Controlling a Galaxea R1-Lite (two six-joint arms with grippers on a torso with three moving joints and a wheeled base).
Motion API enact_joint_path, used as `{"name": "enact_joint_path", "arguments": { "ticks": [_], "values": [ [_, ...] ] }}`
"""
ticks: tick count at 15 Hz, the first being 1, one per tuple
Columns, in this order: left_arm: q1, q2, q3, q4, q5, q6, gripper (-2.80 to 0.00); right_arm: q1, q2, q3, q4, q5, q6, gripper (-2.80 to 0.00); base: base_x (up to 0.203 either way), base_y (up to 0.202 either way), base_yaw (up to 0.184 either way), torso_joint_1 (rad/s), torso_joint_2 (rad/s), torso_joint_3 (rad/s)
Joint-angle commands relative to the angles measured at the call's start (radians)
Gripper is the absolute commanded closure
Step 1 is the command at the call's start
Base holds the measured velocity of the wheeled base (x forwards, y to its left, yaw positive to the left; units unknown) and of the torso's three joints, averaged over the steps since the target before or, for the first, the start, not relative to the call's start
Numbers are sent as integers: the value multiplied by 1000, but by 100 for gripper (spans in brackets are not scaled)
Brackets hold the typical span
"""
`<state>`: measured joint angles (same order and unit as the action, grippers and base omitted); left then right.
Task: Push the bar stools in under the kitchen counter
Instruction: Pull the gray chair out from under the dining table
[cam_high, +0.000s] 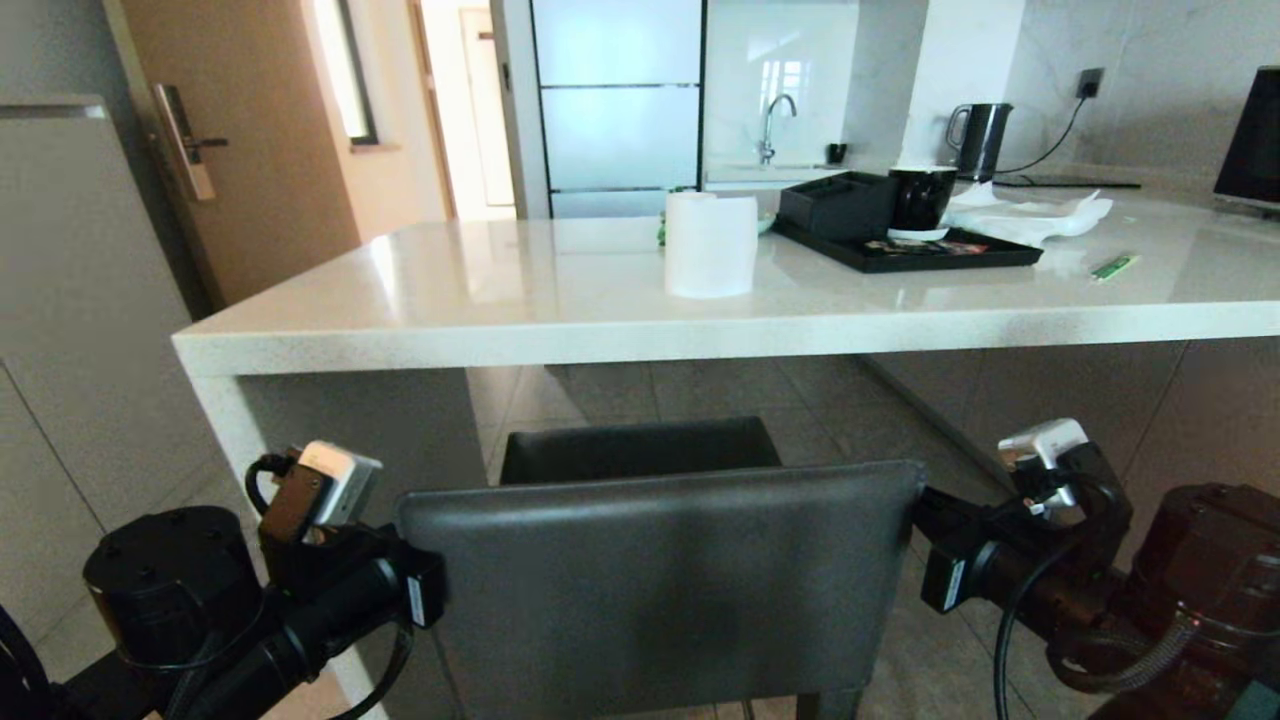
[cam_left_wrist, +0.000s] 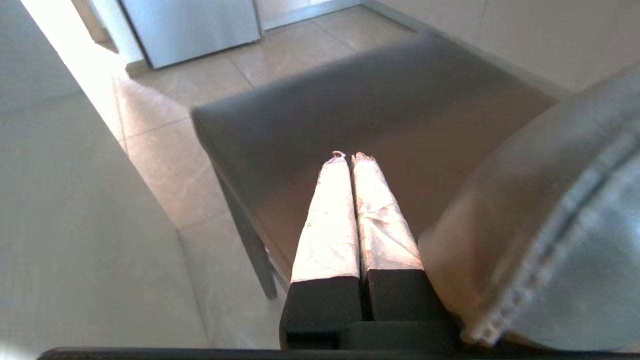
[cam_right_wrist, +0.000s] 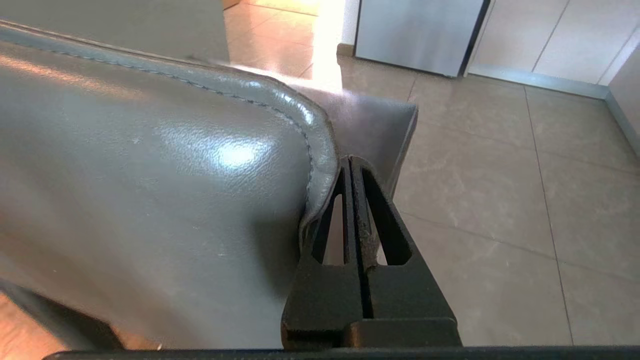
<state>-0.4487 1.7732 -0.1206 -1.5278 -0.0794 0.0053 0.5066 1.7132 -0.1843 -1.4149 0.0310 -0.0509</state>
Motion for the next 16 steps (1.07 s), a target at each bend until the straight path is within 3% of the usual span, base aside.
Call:
{"name": "enact_joint_path", "arguments": {
  "ticks": [1,16],
  "values": [
    [0,3,-1,-2,0,1,0,1,4,0,-6,1,-1,0,-187,0,-3,-14,1,5],
    [-25,2,-4,-2,4,7,0,1,5,0,-6,1,6,0,-196,0,-2,2,2,3]
  ]
}}
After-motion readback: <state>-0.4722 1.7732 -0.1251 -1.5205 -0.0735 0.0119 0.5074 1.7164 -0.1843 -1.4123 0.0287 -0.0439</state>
